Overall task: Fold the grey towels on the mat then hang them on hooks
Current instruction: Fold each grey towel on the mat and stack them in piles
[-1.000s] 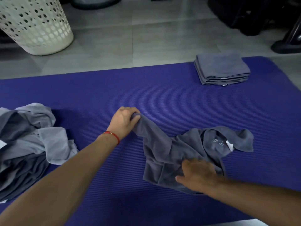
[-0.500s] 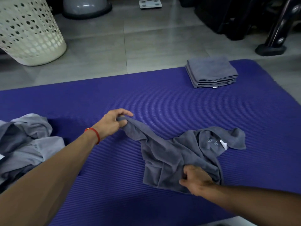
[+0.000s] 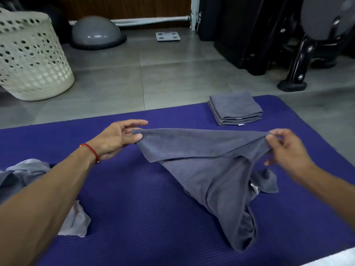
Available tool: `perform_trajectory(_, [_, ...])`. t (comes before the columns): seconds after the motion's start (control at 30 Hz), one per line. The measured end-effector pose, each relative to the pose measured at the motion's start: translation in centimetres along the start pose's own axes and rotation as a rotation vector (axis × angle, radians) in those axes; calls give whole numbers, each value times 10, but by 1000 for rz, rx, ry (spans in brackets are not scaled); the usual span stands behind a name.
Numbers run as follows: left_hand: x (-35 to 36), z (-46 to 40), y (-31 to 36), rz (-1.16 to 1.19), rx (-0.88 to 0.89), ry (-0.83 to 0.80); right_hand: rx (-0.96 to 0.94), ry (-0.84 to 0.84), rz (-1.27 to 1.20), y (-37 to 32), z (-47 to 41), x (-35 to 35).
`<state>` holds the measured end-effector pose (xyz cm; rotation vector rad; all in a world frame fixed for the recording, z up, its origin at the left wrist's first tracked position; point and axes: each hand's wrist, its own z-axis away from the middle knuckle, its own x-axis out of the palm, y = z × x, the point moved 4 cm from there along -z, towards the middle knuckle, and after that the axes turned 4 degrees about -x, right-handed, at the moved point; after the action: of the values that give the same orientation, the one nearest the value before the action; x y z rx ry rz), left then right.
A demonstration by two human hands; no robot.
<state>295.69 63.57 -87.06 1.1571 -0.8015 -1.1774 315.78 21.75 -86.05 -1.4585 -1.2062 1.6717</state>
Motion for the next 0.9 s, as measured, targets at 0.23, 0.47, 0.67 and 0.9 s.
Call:
perform_trajectory(0.23, [-12,-19,109,-164,120,175,-204,154,46,-136,-65,-67])
perform_trajectory(0.47, [-41,-9,237,-160,421,492,-306,-140,-56,-240,-66,-95])
perform_trajectory(0.67, [-43,11,276,-613,581,731,-367,-166,-10,-240,-51,-89])
perform_trajectory(0.9, [-19,-9,221,-474,243,304,-178,-91,-85,-135,-25,-59])
